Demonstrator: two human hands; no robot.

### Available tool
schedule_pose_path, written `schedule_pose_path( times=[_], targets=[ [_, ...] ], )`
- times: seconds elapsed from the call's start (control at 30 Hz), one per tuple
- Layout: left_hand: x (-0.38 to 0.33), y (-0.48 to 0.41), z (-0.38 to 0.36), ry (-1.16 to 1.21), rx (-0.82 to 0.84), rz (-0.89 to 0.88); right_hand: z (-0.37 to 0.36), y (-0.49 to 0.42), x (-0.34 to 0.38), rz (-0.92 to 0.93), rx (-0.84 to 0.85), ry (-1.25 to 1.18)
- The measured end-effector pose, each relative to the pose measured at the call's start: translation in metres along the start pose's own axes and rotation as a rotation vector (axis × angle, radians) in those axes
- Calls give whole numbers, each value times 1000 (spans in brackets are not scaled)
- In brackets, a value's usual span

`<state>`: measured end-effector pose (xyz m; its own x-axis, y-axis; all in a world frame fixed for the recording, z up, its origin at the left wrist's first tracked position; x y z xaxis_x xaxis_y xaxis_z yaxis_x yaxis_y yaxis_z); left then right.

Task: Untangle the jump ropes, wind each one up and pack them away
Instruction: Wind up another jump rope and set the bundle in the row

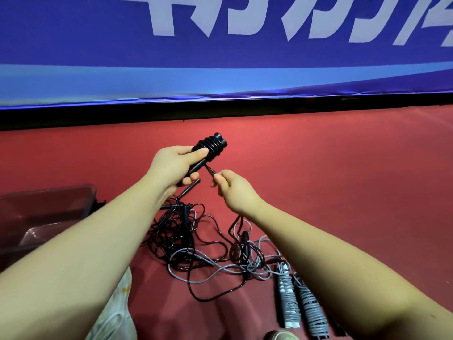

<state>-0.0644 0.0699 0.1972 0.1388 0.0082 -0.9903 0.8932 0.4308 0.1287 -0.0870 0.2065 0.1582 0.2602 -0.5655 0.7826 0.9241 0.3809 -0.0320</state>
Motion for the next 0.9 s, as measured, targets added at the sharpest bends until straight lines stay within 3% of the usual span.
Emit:
schedule_pose_path(
  times=[0.2, 0.43, 0.63, 0.77, 0.9],
  targets=[
    [15, -5, 5, -174, -26, -46, 12, 12, 20, -21, 181, 119],
    [-4, 15, -20, -584, 55, -542, 62, 9, 29, -42, -75, 58],
    [-11, 19, -31, -782, 121, -675, 72, 2, 20, -55, -162, 3],
    [-14, 23, -31, -615, 256, -588, 82, -1, 17, -4, -227, 139],
    [-19, 23, -29, -301, 226, -386, 87, 0, 21, 63, -270, 425]
  ],
)
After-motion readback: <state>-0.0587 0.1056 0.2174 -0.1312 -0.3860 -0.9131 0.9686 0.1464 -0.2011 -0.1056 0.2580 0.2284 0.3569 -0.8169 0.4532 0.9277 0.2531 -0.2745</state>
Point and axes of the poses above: each hand's wrist, its own y-axis away from the middle knuckle, its own z-axis out of the back of the hand, x = y × z, the point moved 3 cm from there along -y, towards the middle knuckle, and after that the axes turned 5 degrees about -x, right-handed, at the moved point
